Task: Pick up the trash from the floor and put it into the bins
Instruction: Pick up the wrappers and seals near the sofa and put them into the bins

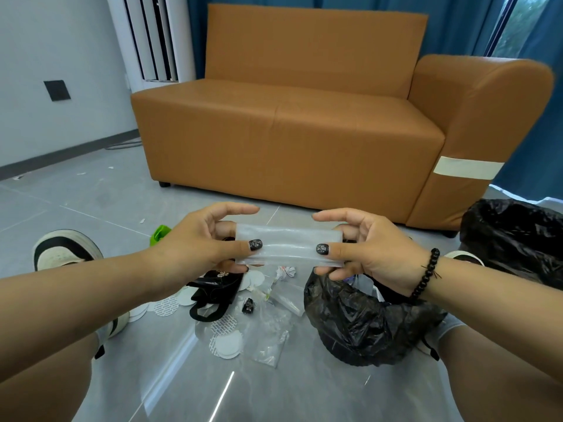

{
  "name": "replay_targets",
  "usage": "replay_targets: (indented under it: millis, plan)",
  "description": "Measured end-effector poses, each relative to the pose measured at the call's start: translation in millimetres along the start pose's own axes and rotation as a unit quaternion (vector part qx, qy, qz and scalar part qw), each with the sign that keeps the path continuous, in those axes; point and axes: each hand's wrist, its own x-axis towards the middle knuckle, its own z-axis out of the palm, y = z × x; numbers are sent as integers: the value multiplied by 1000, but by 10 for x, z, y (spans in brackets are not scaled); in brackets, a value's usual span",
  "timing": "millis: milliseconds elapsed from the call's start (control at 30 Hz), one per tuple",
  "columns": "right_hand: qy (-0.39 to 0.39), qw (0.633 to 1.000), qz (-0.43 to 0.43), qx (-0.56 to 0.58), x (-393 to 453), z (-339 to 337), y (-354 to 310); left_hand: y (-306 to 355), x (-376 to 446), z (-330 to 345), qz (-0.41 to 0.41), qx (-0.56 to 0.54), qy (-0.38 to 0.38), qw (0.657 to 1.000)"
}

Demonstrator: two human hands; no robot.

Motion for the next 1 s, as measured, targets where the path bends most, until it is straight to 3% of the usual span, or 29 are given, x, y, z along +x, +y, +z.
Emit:
replay_targets:
  millis: [133, 433, 567, 700, 833, 1000]
  plan:
    - [7, 1000, -11, -10, 13, -20, 2, 20, -2, -11, 6, 5, -3, 1000]
    - [-1, 997, 13, 80, 40, -43, -27, 47, 14, -38, -20, -68, -34, 997]
    - [49, 998, 0, 41, 60, -15, -3, 19, 66, -12, -13, -97, -54, 994]
    - [98, 994, -27, 47, 80, -39, 7, -84, 164, 144, -11, -43, 1, 999]
    - [149, 988, -44, 12, 106, -125, 46, -149, 228, 308, -6, -21, 6, 1000]
    - [188, 976, -34, 108, 73, -241, 75, -155, 374, 468, 1, -1, 6, 1000]
